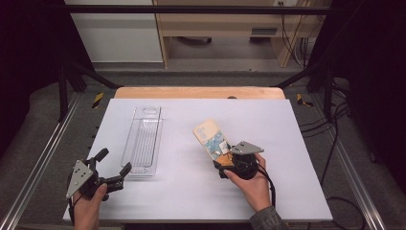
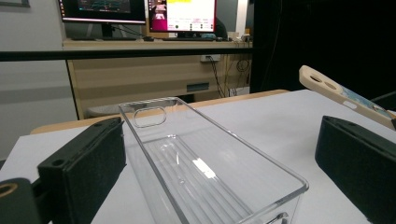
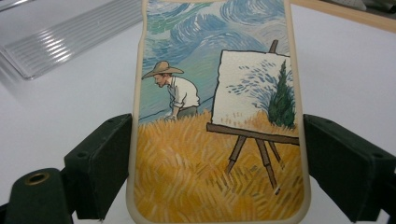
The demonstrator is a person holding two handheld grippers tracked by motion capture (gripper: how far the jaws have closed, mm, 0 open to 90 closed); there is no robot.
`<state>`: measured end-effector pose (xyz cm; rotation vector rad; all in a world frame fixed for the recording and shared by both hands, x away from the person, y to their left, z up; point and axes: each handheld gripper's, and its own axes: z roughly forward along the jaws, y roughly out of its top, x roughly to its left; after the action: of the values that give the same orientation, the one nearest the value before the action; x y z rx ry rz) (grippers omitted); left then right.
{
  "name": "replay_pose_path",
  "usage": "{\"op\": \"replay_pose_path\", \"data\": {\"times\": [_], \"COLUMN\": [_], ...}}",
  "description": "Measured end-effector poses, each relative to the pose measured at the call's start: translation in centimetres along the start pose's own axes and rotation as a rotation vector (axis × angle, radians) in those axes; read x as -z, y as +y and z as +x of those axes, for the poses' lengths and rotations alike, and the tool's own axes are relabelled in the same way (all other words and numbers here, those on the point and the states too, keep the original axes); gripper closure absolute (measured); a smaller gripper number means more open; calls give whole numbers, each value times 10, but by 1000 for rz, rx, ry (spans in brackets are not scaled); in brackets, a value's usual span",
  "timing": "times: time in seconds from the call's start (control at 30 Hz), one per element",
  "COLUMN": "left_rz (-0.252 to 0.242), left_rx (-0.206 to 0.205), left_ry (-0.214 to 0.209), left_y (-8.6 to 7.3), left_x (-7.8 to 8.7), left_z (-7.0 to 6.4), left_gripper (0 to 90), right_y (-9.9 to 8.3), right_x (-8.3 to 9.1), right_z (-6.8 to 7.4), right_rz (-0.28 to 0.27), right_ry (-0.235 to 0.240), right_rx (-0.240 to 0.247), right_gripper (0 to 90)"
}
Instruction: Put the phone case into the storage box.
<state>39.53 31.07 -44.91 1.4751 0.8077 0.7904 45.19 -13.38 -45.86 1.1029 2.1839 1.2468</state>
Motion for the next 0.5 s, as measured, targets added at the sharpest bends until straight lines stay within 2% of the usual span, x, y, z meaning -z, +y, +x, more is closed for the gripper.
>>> {"op": "replay_pose_path", "data": {"times": [0.27, 0.4, 0.5], "left_rz": [-3, 44, 55], "left_rx": [-19, -43, -29], "left_ry": [3, 27, 31], "left_y": [9, 16, 23], "left_x": [0, -1, -1], "left_z": [-3, -5, -6], "left_gripper": [21, 28, 35], "right_y": [2, 5, 7], "right_x": [-2, -3, -4], "right_z": [4, 5, 6], "right_rz": [-1, -12, -21], "right_ry": [18, 14, 15], "right_rx": [9, 13, 11], "right_gripper": [124, 124, 124]}}
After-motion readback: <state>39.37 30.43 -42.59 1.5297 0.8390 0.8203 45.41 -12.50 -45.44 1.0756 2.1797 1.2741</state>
